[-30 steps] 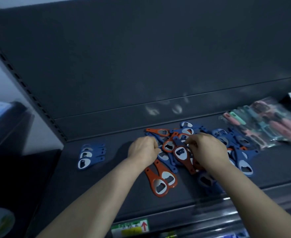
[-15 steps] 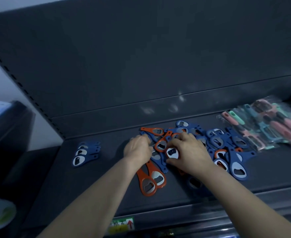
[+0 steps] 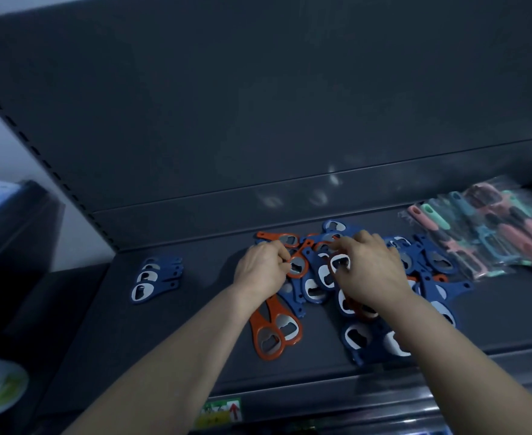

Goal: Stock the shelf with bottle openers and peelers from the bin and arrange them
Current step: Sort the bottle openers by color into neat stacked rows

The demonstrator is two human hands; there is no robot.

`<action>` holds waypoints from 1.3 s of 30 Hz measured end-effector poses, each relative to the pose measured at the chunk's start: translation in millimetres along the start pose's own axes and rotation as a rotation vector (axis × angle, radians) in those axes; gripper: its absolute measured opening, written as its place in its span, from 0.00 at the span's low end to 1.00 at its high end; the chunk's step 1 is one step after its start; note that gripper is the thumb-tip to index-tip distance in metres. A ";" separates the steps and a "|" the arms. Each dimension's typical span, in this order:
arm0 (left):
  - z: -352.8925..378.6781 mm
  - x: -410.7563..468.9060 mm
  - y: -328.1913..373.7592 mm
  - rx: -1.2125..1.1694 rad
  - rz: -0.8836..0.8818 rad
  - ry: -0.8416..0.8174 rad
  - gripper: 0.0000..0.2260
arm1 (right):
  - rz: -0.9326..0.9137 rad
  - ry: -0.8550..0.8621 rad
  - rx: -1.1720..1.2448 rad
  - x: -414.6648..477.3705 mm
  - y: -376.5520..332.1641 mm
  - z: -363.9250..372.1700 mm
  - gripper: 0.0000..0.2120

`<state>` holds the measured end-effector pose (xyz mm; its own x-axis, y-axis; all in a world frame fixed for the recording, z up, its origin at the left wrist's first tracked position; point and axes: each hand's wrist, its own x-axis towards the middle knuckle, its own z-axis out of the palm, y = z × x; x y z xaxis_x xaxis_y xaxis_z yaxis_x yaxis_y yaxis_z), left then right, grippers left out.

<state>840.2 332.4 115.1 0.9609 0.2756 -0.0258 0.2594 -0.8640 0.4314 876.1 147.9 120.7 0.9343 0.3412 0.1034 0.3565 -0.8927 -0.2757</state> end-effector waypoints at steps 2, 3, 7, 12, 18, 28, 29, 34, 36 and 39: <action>0.3 2.2 7.1 -0.002 0.026 -0.002 0.08 | 0.011 0.004 -0.049 1.4 7.9 -4.5 0.19; 0.1 3.3 11.5 -0.006 0.042 -0.004 0.09 | 0.018 0.000 -0.073 1.9 11.3 -6.3 0.18; 6.7 5.2 29.3 0.047 0.047 -0.041 0.14 | 0.025 0.011 -0.049 0.8 16.5 -7.9 0.16; 22.4 10.0 40.2 0.226 -0.005 -0.019 0.25 | -0.042 -0.052 -0.032 -9.9 16.0 -4.6 0.27; 35.1 9.9 49.8 0.005 0.101 -0.061 0.24 | -0.018 0.008 0.021 -8.2 33.8 -2.2 0.23; 26.9 12.0 48.3 -0.164 -0.104 0.085 0.04 | -0.361 -0.049 -0.030 -17.3 39.5 -10.2 0.18; 25.8 10.4 44.3 -0.202 -0.114 0.089 0.05 | -0.405 -0.116 -0.064 -16.2 37.8 -10.3 0.18; 22.0 -1.1 24.7 -0.374 -0.166 0.112 0.08 | -0.440 -0.189 -0.214 -7.7 36.2 -11.7 0.17; 22.7 -3.1 14.7 -0.355 -0.157 0.125 0.06 | -0.440 -0.198 -0.236 -5.6 34.5 -13.4 0.14; 20.0 -6.9 2.4 -0.384 -0.156 0.146 0.02 | -0.441 -0.212 -0.180 -1.6 30.9 -15.0 0.09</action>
<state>836.1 320.1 98.4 0.8820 0.4712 -0.0013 0.3191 -0.5953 0.7374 885.7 115.4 126.3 0.6808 0.7319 -0.0284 0.7284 -0.6806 -0.0785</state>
